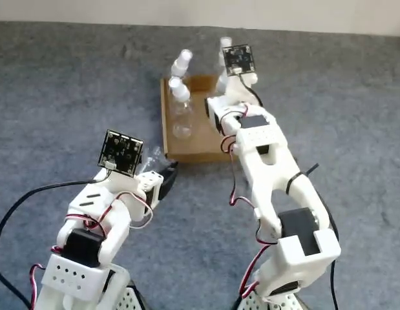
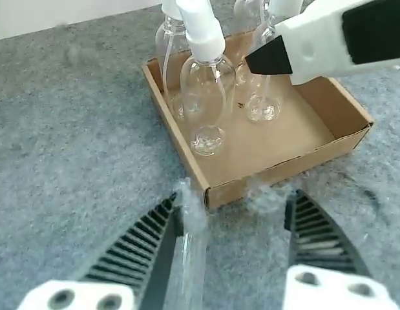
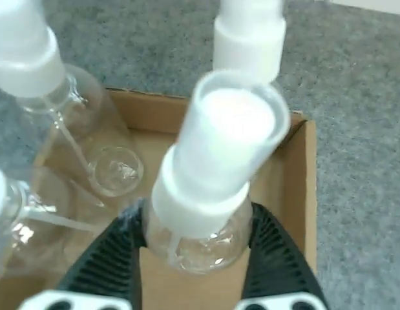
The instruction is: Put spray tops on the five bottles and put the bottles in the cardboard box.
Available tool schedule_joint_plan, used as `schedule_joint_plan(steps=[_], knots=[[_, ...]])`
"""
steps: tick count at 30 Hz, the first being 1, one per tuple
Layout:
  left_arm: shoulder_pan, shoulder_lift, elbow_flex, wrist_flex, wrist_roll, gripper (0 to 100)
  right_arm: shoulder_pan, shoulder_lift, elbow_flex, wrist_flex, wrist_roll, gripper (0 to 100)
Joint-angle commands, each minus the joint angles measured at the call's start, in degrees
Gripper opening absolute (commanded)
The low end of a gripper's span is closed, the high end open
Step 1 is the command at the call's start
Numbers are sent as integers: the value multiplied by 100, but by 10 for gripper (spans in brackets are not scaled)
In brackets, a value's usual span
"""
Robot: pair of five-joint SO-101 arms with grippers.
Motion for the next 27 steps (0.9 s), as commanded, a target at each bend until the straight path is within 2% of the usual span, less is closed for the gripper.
schedule_joint_plan(steps=[1, 9, 17, 27], knots=[[84, -31, -40, -158, -35, 203, -57, -66, -48, 22, -18, 6], [84, -31, -40, -149, -35, 203, -57, -66, -31, 22, -18, 9], [84, -31, -40, -149, -35, 203, -57, -66, -31, 22, -18, 139], [75, -31, -40, -149, -35, 203, -66, -84, -48, 31, -18, 149]])
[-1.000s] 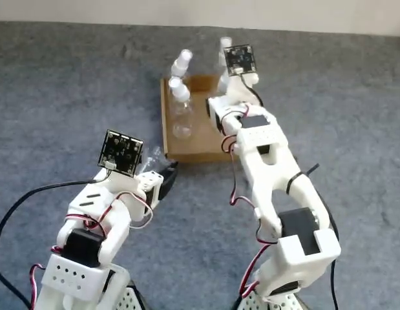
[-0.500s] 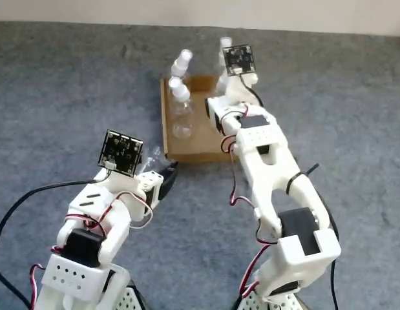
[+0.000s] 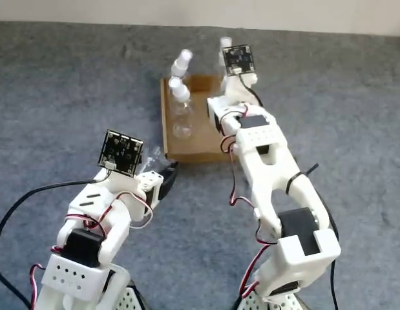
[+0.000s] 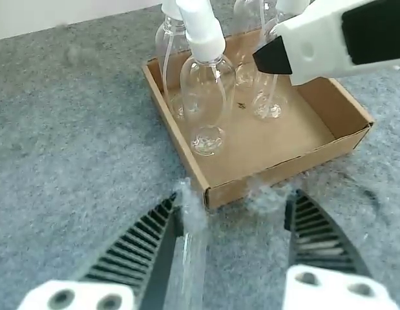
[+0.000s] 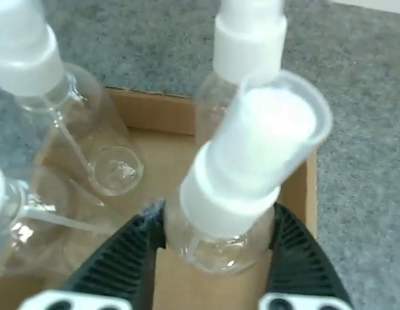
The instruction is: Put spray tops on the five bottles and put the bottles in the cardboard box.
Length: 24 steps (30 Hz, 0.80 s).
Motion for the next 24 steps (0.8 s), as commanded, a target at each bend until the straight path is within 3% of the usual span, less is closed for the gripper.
schedule_joint_plan(steps=[1, 7, 14, 24], knots=[[40, -31, -40, -149, -35, 203, -57, -84, -48, 31, -18, 150], [-207, -31, -75, -149, -26, 203, -57, -84, -48, 40, -35, 159], [-207, -31, -75, -149, -26, 203, -127, -84, -31, 48, -26, 283], [-215, -31, -66, -149, -26, 203, -145, -171, -330, 760, -26, 286]])
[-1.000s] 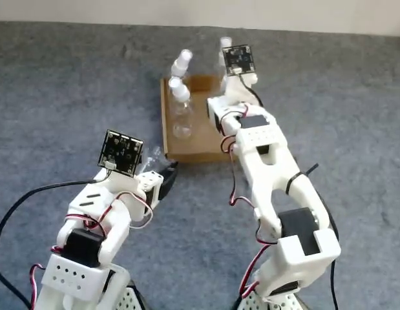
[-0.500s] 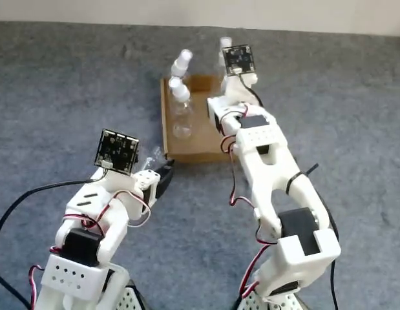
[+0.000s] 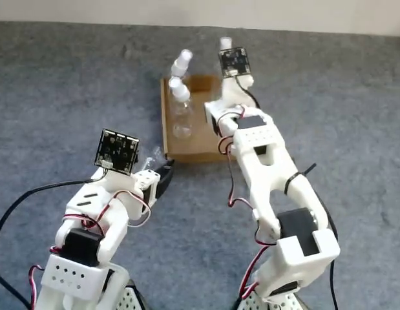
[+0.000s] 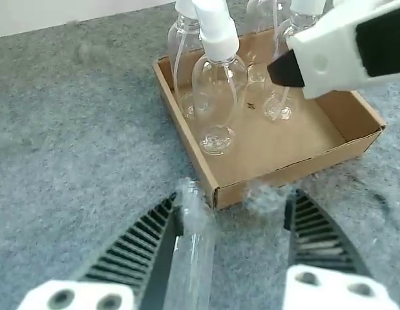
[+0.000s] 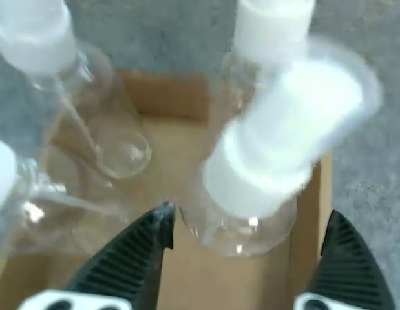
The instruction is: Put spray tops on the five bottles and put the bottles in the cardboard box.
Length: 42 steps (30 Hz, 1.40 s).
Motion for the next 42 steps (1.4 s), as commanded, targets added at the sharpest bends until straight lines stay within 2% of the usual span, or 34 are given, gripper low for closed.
schedule_joint_plan(steps=[1, 9, 14, 17, 19, 21, 24, 26, 29, 33, 37, 42], knots=[[-48, -31, -66, -149, -26, 203, -57, -215, -418, 418, -26, 286], [-48, -31, -57, -158, -26, 203, -57, -1138, -1314, 1842, -35, 286], [-48, 4, -84, -158, -26, 203, -145, -1754, -2035, 3266, -62, 286], [-145, 31, -338, -123, -246, 203, -497, -1974, -2308, 4523, -62, 285], [-479, 57, -875, 220, -519, 203, -936, -2035, -2404, 5279, -132, 285], [-1024, 198, -1516, 730, -677, 203, -1473, -2044, -2352, 5596, -695, 285], [-2097, 998, -2413, 1081, -1037, 193, -2220, -1947, -2070, 5226, -2110, 285], [-2782, 1859, -3213, 1327, -1319, 171, -2615, -1807, -1789, 4796, -2699, 285], [-3758, 3310, -4549, 1943, -1785, 165, -3143, -1569, -1446, 3987, -2769, 285], [-4734, 5059, -5859, 2145, -2470, 166, -3547, -1077, -1033, 3002, -3068, 285], [-5305, 6404, -6677, 2136, -2681, 185, -3565, -479, -857, 2580, -3648, 285], [-5323, 7389, -7064, 2136, -2875, 231, -3574, 189, -848, 2290, -4026, 285]])
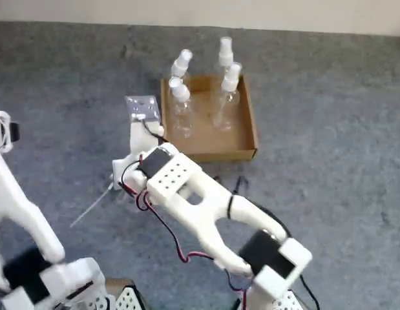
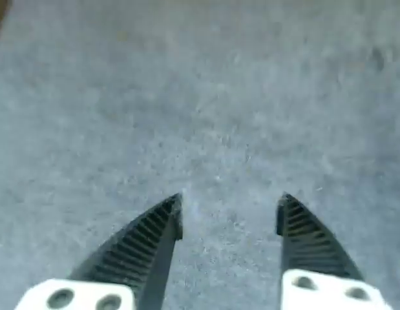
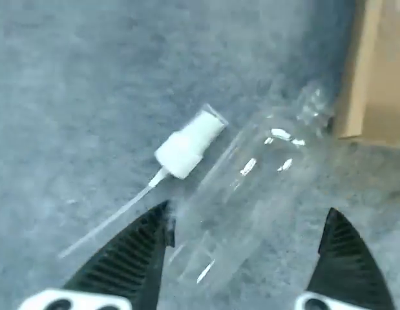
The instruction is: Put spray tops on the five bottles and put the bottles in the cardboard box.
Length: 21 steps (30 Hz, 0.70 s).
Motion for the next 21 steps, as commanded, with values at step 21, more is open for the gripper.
schedule_joint_plan(steps=[21], knots=[[110, 919, -435, 53, -114, 231, -567, -119, -66, 1341, 818, 3]])
